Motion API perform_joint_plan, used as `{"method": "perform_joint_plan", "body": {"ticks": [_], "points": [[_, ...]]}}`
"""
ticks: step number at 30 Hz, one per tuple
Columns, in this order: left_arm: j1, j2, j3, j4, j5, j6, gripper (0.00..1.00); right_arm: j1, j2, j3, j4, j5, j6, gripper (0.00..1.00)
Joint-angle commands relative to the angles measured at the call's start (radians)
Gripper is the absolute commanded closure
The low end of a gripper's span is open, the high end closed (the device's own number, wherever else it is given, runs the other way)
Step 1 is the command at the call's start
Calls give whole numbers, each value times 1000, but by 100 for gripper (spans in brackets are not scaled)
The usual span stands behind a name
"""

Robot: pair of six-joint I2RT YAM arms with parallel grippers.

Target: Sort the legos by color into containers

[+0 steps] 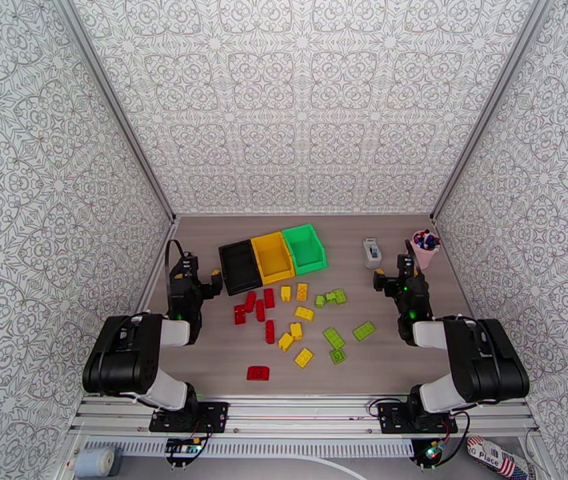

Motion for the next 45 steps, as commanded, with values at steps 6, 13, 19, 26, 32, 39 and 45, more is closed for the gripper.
{"method": "perform_joint_plan", "body": {"ticks": [6, 13, 19, 26, 32, 39, 45], "points": [[-29, -296, 120, -333, -113, -25, 1, -7, -266, 90, -330, 112, 71, 1], [-68, -551, 209, -641, -241, -222, 1, -7, -471, 221, -779, 260, 311, 1], [30, -707, 278, -1024, -125, -485, 1, -8, -572, 331, -1099, 167, 424, 1], [118, -796, 285, -1231, 238, -575, 1, -8, -574, 449, -1305, -178, 449, 20], [12, -814, 234, -1305, 342, -662, 1, -1, -446, 495, -1434, -401, 498, 33], [-454, -816, 203, -1294, 12, -784, 1, 132, -367, 468, -1493, -388, 530, 33], [-727, -677, 205, -1212, -143, -863, 2, 275, -315, 456, -1535, -307, 547, 29]]}}
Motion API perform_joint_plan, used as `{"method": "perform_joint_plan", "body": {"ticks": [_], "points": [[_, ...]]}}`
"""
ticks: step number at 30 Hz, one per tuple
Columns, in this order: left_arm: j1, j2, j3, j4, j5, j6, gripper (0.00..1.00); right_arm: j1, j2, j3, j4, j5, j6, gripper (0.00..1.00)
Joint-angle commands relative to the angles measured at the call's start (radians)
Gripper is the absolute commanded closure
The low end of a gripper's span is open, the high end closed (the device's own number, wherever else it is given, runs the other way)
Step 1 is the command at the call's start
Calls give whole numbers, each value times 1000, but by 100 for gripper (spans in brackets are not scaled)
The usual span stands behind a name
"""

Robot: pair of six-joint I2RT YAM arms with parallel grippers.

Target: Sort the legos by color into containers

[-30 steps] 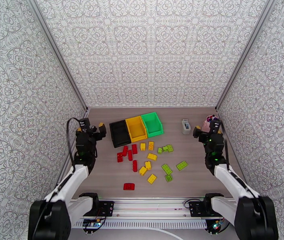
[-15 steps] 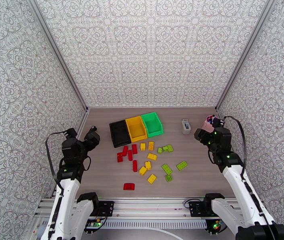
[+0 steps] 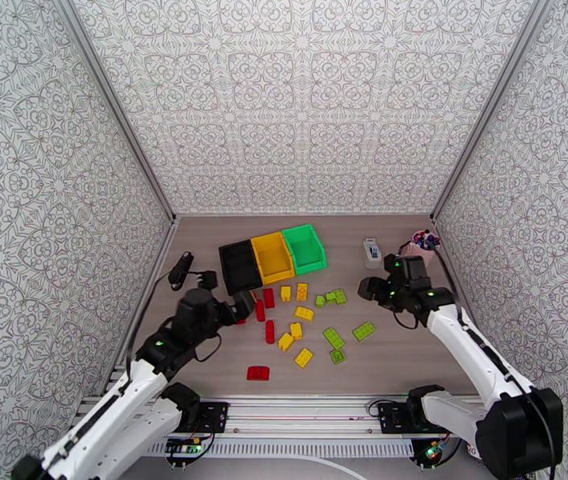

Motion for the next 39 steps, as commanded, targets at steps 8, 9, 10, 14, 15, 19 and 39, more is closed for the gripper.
{"method": "perform_joint_plan", "body": {"ticks": [8, 9, 10, 14, 15, 19, 39], "points": [[-200, 202, 4, 153, -150, -145, 2, 106, 60, -95, -89, 90, 69, 32], [-202, 215, 6, 154, -148, -150, 2, 106, 47, -118, -85, 103, 89, 36], [-203, 224, 9, 154, -144, -153, 2, 106, 35, -137, -83, 112, 104, 36], [-208, 241, 9, 164, -134, -156, 4, 105, -15, -204, -59, 121, 178, 37], [-207, 242, 9, 167, -135, -156, 4, 106, -20, -219, -50, 120, 193, 37], [-207, 244, 8, 173, -137, -148, 4, 106, -1, -251, -10, 115, 224, 33], [-153, 233, -59, 224, -114, -175, 4, 155, 309, -76, 44, 170, 156, 31]]}}
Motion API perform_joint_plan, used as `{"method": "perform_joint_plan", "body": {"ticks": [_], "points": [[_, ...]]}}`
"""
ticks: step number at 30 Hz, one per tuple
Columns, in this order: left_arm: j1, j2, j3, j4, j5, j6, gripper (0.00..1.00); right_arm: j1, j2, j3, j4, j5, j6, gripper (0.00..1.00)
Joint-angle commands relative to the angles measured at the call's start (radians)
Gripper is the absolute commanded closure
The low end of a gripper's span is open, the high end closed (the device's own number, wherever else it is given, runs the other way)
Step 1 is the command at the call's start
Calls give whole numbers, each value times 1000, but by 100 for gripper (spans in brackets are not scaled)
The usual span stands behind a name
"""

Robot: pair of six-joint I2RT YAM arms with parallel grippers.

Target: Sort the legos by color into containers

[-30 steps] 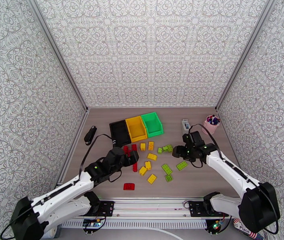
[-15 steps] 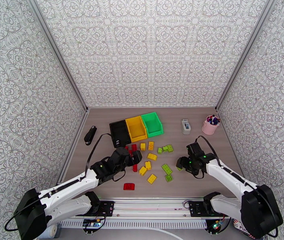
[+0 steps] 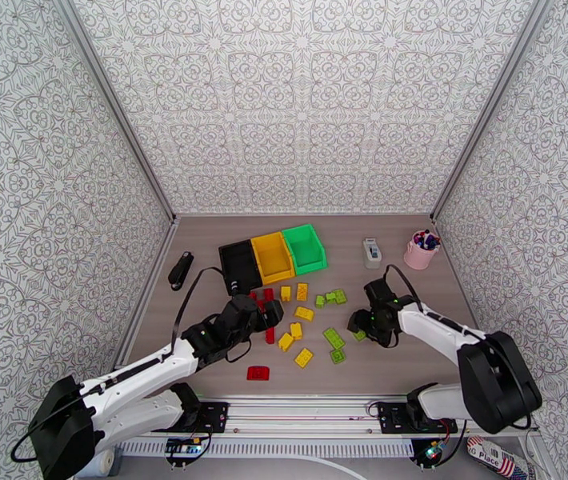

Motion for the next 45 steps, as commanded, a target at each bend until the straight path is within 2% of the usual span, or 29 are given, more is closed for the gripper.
{"method": "perform_joint_plan", "body": {"ticks": [1, 11, 22, 31, 37, 45], "points": [[19, -15, -23, 28, 7, -19, 4, 37, 56, 60, 53, 59, -40, 32], [66, -54, -63, 23, 30, -29, 4, 140, 177, 198, 4, 135, -53, 39], [108, -72, -73, 3, 80, -32, 1, 151, 187, 203, -28, 152, -71, 56], [164, -69, -24, 0, 146, 8, 1, 148, 128, 242, -50, 150, -90, 76], [292, 6, 57, 59, 324, 47, 1, 131, 167, 408, -35, 51, -133, 80], [354, 194, 288, 41, 453, 116, 1, 77, 430, 788, -10, -118, -147, 82]]}}
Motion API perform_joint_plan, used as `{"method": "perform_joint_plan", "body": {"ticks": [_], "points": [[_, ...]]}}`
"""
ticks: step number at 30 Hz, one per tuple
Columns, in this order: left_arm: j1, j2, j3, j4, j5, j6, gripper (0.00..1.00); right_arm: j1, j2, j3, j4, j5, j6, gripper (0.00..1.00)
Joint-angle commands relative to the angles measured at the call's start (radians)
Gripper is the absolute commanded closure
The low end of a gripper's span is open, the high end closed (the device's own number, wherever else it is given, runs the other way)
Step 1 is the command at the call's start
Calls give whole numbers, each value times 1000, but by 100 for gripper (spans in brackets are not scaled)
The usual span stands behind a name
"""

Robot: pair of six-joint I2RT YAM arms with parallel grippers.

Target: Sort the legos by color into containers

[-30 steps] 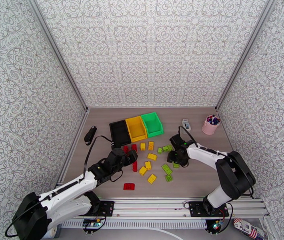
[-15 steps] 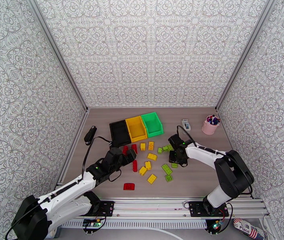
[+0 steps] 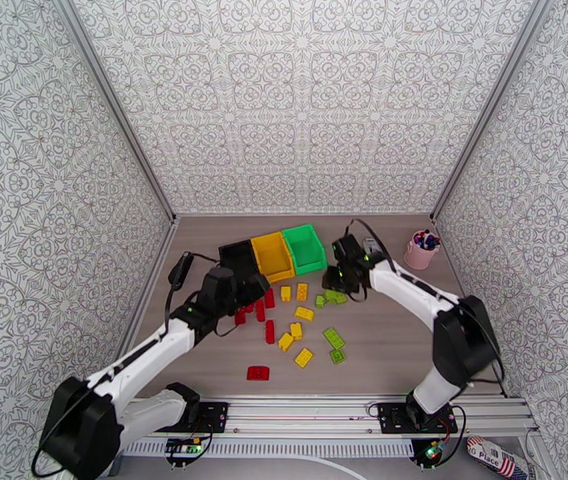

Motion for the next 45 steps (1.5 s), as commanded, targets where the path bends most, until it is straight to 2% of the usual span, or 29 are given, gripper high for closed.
{"method": "perform_joint_plan", "body": {"ticks": [1, 5, 10, 12, 18, 20, 26, 32, 38, 45], "points": [[13, 59, 98, 5, 83, 52, 1, -28, 122, 152, 11, -101, -11, 82], [-1, 107, 152, 7, 117, 45, 1, -38, 260, 364, -3, -146, 15, 79], [-25, 96, 139, 14, 100, 29, 1, -41, 397, 608, -81, -131, 31, 68], [-28, 75, 118, 13, 94, 21, 1, -42, 440, 692, -119, -123, 30, 59], [-33, -1, 52, -5, 36, 18, 1, -43, 459, 774, -164, -104, 15, 39], [-35, -20, 31, -8, 27, 18, 1, -42, 440, 766, -172, -96, 2, 37], [-84, -39, 1, -54, -34, 30, 1, -42, 304, 619, -166, -69, -56, 37], [-163, -25, 5, -94, -112, 37, 1, -42, 72, 301, -134, -16, -133, 34], [-214, -2, -8, -94, -170, 0, 1, -37, -130, -33, -132, -40, -205, 30], [-249, 46, -6, -61, -187, -31, 0, 56, -259, -315, -158, -40, -219, 29]]}}
